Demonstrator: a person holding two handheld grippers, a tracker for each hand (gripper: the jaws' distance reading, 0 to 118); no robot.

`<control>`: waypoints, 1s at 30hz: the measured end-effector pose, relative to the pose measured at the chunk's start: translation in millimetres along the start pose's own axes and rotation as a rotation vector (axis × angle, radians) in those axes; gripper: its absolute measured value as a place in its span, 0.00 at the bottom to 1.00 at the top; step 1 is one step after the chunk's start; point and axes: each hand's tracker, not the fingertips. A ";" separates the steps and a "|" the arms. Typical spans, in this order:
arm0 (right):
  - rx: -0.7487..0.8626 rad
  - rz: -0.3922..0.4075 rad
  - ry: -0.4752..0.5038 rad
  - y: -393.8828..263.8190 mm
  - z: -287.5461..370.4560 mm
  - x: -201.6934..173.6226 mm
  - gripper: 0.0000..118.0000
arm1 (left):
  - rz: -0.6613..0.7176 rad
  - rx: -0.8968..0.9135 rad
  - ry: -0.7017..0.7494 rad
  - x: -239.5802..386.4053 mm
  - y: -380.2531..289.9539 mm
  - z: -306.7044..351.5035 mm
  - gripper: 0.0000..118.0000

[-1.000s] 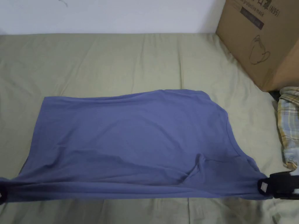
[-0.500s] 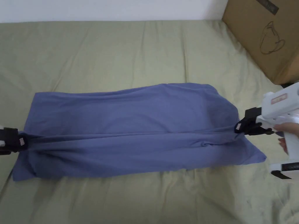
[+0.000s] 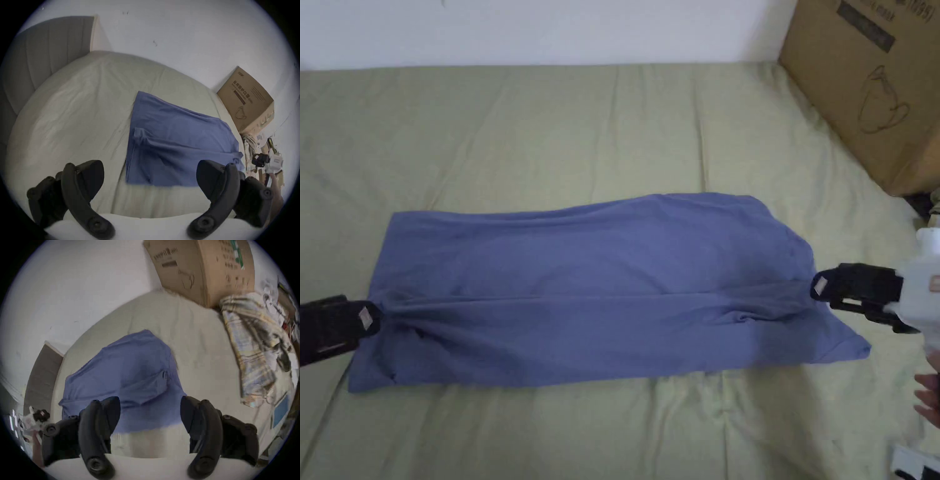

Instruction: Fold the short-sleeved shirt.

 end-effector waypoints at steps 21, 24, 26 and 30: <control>0.021 0.095 0.053 -51.1 36.5 -27.2 0.01 | -0.080 -0.214 0.262 -26.5 1.7 -75.6 0.98; 0.010 0.095 0.040 -50.7 32.9 -19.9 0.01 | -0.094 -0.280 0.290 -26.8 0.6 -110.1 0.98; 0.007 0.083 0.026 -50.5 30.1 -13.8 0.01 | -0.081 -0.351 0.274 -20.8 -9.6 -120.7 0.97; 0.006 0.053 0.013 -47.2 24.2 2.1 0.01 | -0.112 -0.266 0.071 5.9 -9.1 -99.4 0.64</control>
